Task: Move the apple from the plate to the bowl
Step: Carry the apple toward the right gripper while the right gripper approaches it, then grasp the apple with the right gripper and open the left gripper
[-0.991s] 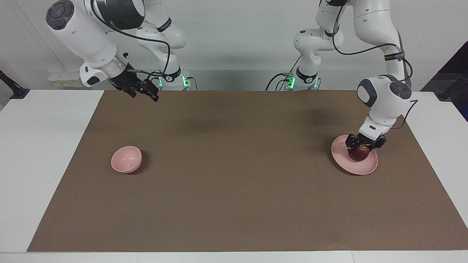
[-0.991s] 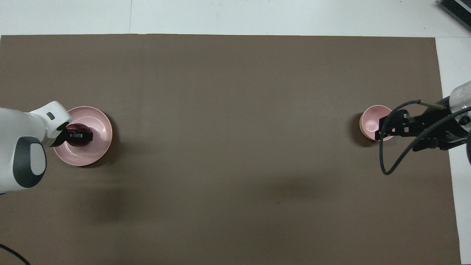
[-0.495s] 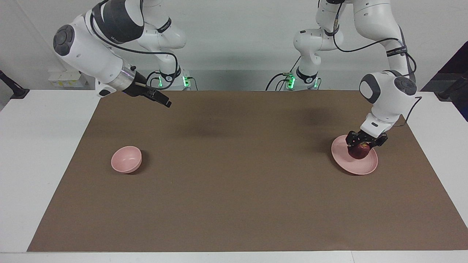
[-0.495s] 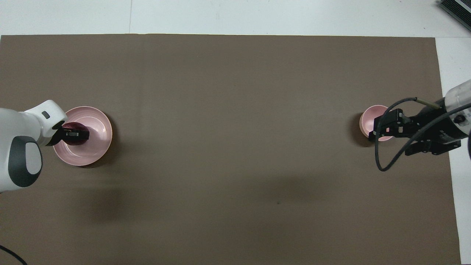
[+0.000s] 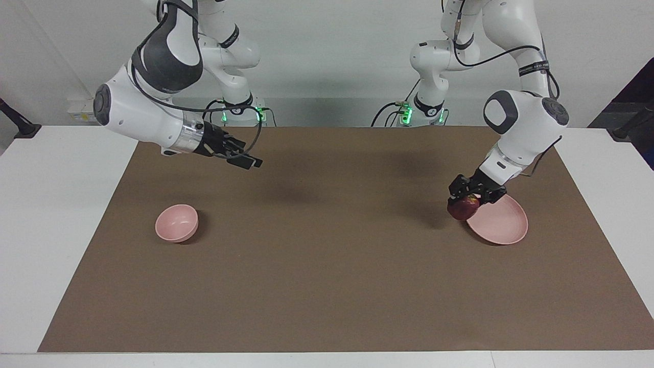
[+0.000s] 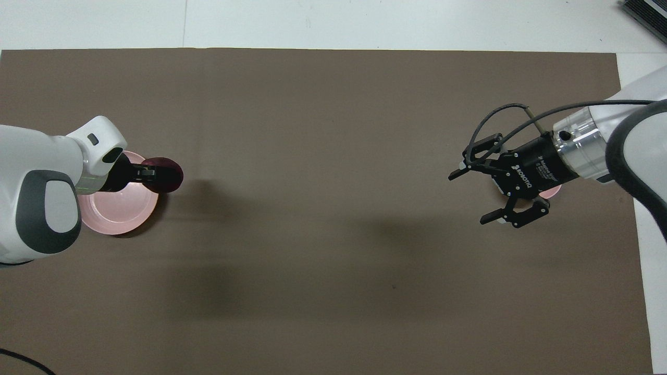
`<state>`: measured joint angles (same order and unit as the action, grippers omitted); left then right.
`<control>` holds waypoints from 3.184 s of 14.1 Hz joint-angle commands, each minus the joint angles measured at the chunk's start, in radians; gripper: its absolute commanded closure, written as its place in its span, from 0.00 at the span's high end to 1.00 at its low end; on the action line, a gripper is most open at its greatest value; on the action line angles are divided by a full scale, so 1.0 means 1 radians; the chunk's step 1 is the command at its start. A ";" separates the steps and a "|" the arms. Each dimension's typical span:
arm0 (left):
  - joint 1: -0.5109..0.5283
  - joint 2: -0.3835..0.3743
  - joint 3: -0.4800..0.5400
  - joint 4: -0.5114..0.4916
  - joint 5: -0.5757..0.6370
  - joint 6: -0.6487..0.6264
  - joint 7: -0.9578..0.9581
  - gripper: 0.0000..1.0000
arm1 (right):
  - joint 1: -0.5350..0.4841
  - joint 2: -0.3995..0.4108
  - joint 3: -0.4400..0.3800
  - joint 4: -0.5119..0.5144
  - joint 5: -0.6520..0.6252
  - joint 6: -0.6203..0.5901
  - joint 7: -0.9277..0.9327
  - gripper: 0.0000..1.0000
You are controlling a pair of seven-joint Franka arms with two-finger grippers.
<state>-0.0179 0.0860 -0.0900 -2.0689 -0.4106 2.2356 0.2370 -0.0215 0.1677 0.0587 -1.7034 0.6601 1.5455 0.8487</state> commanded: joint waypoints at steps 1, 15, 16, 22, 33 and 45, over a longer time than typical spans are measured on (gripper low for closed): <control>0.001 0.000 -0.051 0.019 -0.144 -0.046 0.002 0.00 | 0.081 -0.005 0.009 -0.038 0.051 0.097 0.093 1.00; 0.004 -0.014 -0.263 0.010 -0.735 -0.028 0.016 0.00 | 0.283 0.128 0.013 -0.240 0.711 0.560 -0.007 1.00; 0.004 -0.014 -0.275 0.010 -0.758 -0.004 0.016 0.00 | 0.307 0.128 0.013 -0.242 0.748 0.585 -0.005 1.00; 0.001 -0.018 -0.356 -0.002 -0.797 0.084 0.011 0.00 | 0.337 0.115 0.013 -0.263 0.854 0.613 -0.005 1.00; -0.011 -0.025 -0.369 -0.008 -0.794 0.087 -0.016 0.00 | 0.336 0.098 0.012 -0.245 0.909 0.613 0.025 0.00; -0.001 -0.058 -0.359 0.047 -0.604 0.070 -0.150 1.00 | 0.338 0.099 0.010 -0.237 0.898 0.617 0.030 0.00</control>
<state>-0.0205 0.0655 -0.4605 -2.0271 -1.0740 2.3221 0.1374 0.3199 0.2850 0.0657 -1.9371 1.5373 2.1474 0.8675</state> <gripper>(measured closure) 0.000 0.260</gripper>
